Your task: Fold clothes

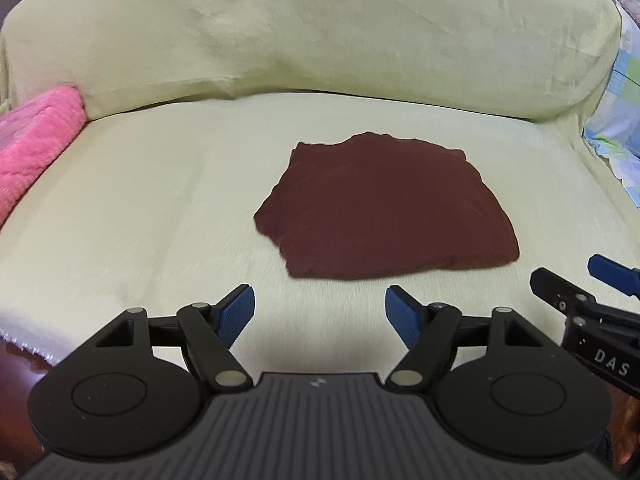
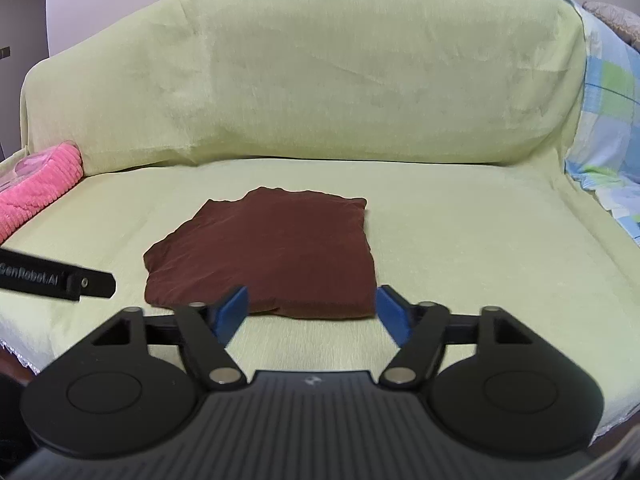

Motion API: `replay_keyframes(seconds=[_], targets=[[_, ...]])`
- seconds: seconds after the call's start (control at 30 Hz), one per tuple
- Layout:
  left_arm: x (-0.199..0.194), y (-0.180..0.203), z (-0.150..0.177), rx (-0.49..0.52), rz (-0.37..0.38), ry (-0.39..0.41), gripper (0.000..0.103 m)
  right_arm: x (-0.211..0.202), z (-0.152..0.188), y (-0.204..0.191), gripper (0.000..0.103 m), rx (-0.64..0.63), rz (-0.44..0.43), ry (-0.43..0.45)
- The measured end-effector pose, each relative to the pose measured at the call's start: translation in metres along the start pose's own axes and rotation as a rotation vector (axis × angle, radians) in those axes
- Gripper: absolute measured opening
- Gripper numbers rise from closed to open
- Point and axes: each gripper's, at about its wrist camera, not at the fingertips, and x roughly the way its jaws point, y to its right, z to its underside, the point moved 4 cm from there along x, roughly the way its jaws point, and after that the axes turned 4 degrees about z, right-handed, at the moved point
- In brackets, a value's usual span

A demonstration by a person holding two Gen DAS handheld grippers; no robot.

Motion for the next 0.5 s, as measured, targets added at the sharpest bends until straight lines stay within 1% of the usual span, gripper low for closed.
replay_keyframes(seconds=[0.1, 0.17, 0.23, 0.27, 0.4, 0.43, 0.5], targets=[[-0.013, -0.007, 0.014, -0.03, 0.011, 0.004, 0.074, -0.007, 0.001, -0.002, 0.078, -0.023, 0.003, -0.019], [-0.021, -0.016, 0.025, -0.04, 0.001, 0.004, 0.074, -0.015, 0.002, -0.005, 0.078, -0.036, 0.024, -0.04], [-0.027, -0.022, 0.029, -0.039, -0.018, 0.009, 0.074, -0.019, -0.001, -0.009, 0.083, -0.017, 0.036, -0.049], [-0.03, -0.024, 0.03, -0.036, -0.024, 0.014, 0.074, -0.021, -0.003, -0.012, 0.084, -0.002, 0.04, -0.05], [-0.043, -0.032, 0.026, 0.003, -0.043, 0.054, 0.074, -0.036, -0.012, -0.028, 0.097, 0.033, 0.067, -0.025], [-0.048, -0.033, 0.025, 0.012, -0.042, 0.065, 0.075, -0.04, -0.014, -0.033, 0.099, 0.035, 0.072, -0.017], [-0.053, -0.036, 0.023, 0.012, -0.037, 0.085, 0.079, -0.048, -0.017, -0.043, 0.101, 0.029, 0.08, -0.008]])
